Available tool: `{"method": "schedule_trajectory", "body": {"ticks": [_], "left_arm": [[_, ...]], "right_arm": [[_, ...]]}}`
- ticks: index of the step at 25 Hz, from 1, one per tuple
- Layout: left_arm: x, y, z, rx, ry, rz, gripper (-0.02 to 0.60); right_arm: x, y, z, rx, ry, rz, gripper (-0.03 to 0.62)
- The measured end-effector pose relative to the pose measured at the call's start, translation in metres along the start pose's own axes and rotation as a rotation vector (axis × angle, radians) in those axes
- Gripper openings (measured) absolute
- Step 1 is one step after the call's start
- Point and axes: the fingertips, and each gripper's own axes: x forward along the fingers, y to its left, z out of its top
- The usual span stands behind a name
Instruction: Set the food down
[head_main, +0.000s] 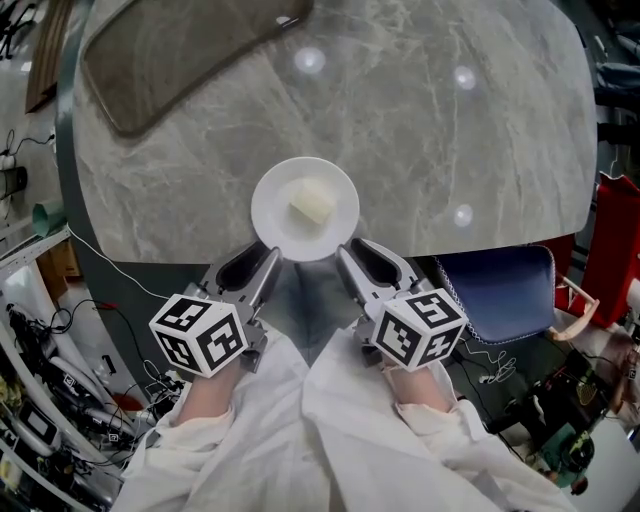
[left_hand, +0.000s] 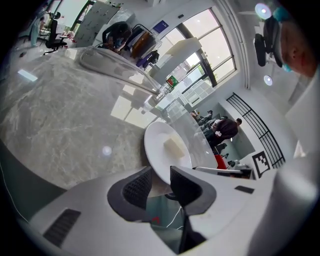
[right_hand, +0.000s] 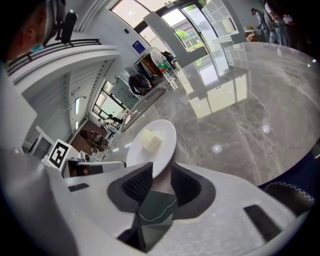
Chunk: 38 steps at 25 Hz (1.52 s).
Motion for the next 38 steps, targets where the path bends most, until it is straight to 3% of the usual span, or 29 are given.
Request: {"method": "schedule_trajectory", "body": {"ticks": [13,23,32,38], "left_arm": [[0.002,0.005,0.002,-0.064,-0.030,-0.005,0.092],[0.006,0.004,0.003,-0.052,-0.045,0.016,0.072],[0.007,0.005,0.008,-0.050,-0.081,0.024,0.069],[0.007,0.007,0.012,0.024,-0.088,0.044,0.069]], "right_arm": [[0.006,-0.001,-0.002,0.020,0.007,0.006,0.080],[0.007,-0.007,0.001,0.075,-0.020,-0.005,0.054],[0.008,-0.005,0.002,0.102,-0.041,0.048,0.044],[0.010,-0.004,0.002,0.101,-0.038,0.055,0.031]]}}
